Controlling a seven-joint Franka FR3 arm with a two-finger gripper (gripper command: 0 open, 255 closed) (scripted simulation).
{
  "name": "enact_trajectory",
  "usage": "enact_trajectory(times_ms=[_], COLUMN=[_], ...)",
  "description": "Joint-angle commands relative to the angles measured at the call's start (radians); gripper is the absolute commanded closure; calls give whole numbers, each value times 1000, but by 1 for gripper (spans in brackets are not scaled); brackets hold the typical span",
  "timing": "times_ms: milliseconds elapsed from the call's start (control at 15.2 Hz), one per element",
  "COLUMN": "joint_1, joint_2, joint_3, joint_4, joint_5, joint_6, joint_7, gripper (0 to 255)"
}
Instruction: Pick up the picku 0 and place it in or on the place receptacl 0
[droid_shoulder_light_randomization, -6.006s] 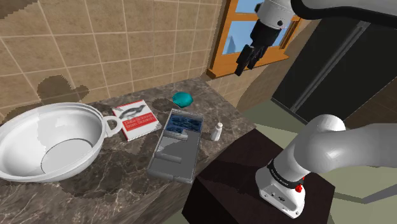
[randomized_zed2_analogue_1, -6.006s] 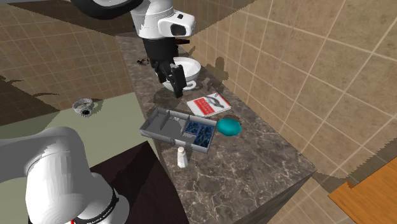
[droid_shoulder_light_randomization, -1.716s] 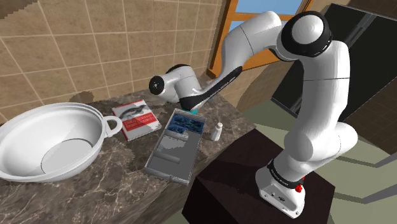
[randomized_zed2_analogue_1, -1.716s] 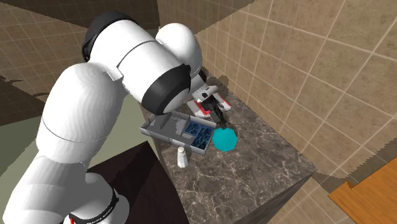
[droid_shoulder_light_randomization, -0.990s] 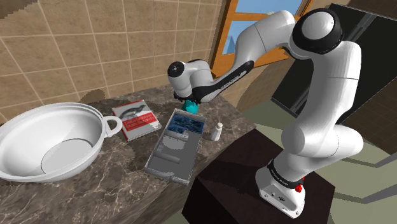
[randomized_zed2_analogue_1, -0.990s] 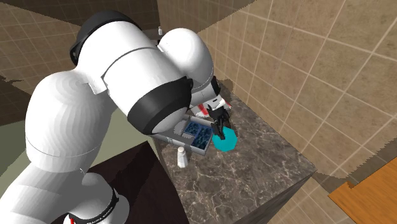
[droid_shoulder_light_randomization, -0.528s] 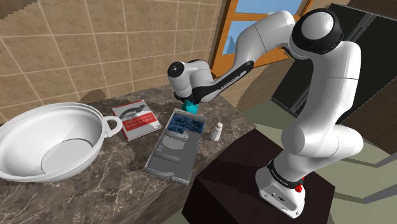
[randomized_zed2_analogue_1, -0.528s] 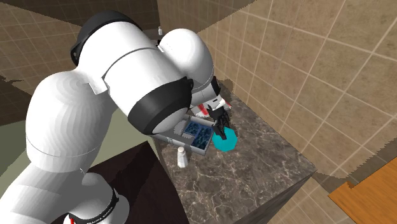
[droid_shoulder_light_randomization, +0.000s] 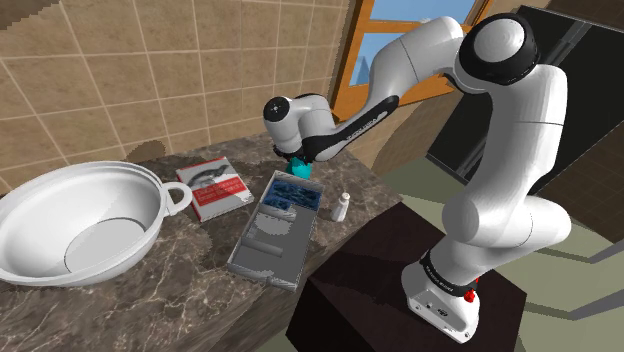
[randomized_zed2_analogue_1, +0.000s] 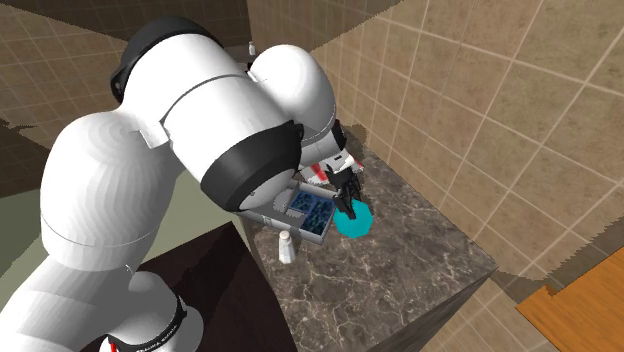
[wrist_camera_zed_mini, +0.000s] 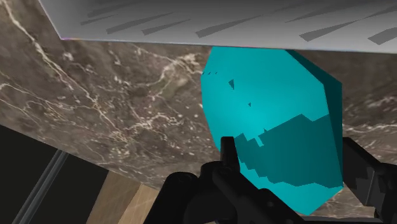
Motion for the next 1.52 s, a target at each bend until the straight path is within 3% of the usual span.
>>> enact_trajectory(times_ms=[0, 1452], joint_1=[-7, -185], joint_2=[-10, -252], joint_3=[8, 214], joint_4=[-2, -1], joint_5=[11, 271], joint_6=[-2, -40], joint_7=[-9, -223], gripper=[255, 255])
